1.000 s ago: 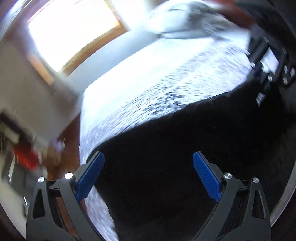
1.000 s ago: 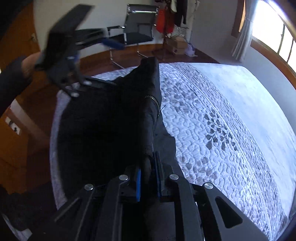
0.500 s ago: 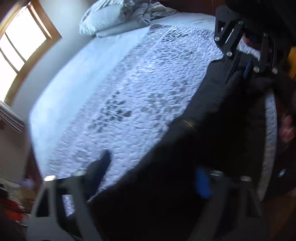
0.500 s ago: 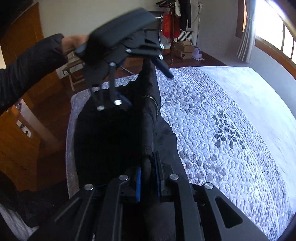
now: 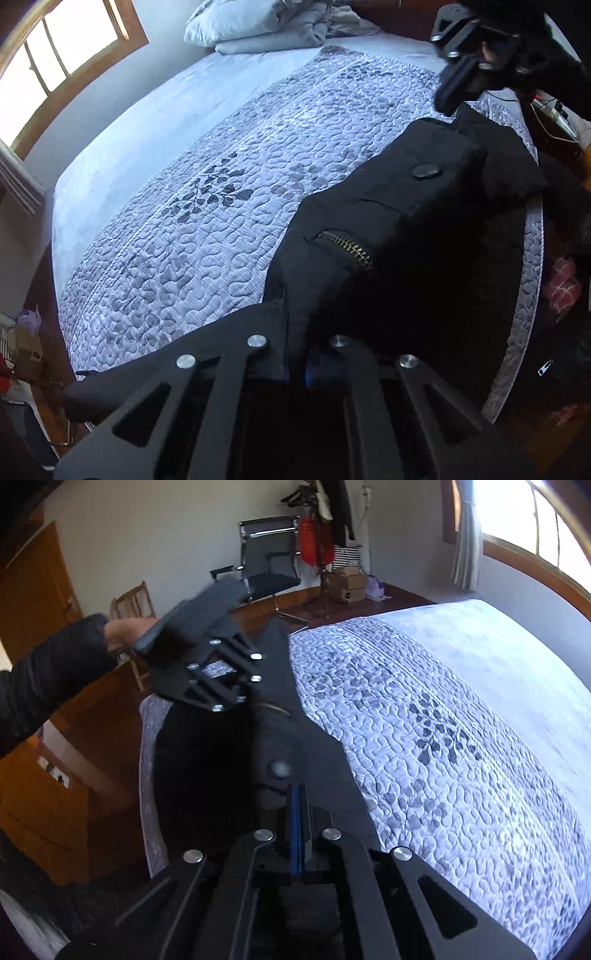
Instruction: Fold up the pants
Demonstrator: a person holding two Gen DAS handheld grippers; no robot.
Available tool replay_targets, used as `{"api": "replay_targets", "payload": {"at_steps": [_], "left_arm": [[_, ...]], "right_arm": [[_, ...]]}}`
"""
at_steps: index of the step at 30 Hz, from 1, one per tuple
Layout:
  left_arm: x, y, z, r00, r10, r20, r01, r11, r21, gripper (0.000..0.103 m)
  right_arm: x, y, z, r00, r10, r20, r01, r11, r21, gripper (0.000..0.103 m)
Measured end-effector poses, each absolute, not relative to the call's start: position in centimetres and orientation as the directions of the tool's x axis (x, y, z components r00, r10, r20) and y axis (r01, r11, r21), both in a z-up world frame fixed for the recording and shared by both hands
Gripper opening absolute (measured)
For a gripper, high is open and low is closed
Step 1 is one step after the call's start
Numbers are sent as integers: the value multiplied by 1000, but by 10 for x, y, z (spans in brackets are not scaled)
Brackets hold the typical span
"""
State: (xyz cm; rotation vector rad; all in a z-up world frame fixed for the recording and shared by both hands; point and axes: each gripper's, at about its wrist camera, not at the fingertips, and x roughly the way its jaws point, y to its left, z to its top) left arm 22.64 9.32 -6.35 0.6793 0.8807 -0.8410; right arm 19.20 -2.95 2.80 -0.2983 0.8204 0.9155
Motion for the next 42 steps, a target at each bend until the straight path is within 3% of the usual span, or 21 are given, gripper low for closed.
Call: {"api": "replay_targets", "payload": {"at_steps": [9, 14, 17, 19, 21, 24, 26, 28, 30, 31, 32, 37, 40, 42], "left_arm": [[118, 112, -82, 428, -319, -845, 797, 575, 186, 3], [62, 113, -128, 380, -283, -881, 780, 609, 141, 4], [53, 120, -147, 390, -285, -876, 727, 679, 103, 7], [54, 125, -150, 405, -308, -861, 691, 720, 67, 8], [56, 127, -151, 414, -319, -853, 667, 743, 46, 10], [56, 128, -147, 414, -327, -850, 649, 760, 24, 13], [55, 130, -141, 408, -335, -849, 635, 773, 1, 31], [54, 132, -135, 409, -319, -855, 604, 797, -8, 50], [44, 135, -126, 406, -325, -854, 579, 814, -35, 58], [39, 136, -122, 411, -344, -844, 569, 820, -57, 78], [31, 137, -115, 428, -369, -825, 559, 826, -80, 90], [22, 135, -89, 519, -431, -738, 443, 874, -199, 93], [25, 123, -91, 562, -396, -726, 381, 903, -198, 96], [33, 111, -103, 552, -353, -756, 336, 924, -186, 96]], "right_arm": [[144, -90, 7, 418, 563, -713, -665, 724, 182, 8], [99, -185, -28, 469, 444, -763, -420, 873, 250, 22], [72, -251, -49, 491, 361, -793, -231, 931, 282, 24], [53, -294, -59, 498, 324, -805, -118, 944, 307, 32], [25, -332, -62, 512, 264, -818, -15, 954, 298, 49], [-10, -383, -71, 513, 189, -837, 101, 955, 278, 64], [-37, -419, -83, 500, 189, -845, 169, 936, 309, 73], [-56, -441, -94, 478, 202, -855, 226, 912, 342, 73], [-72, -459, -108, 445, 202, -873, 281, 894, 350, 73], [-78, -466, -118, 428, 218, -877, 296, 883, 364, 73], [-81, -467, -123, 423, 238, -874, 300, 874, 383, 73], [-88, -462, -147, 421, 367, -830, 244, 835, 493, 71], [-84, -449, -153, 398, 304, -866, 239, 877, 417, 53], [-83, -447, -153, 398, 248, -884, 242, 901, 361, 29]]}}
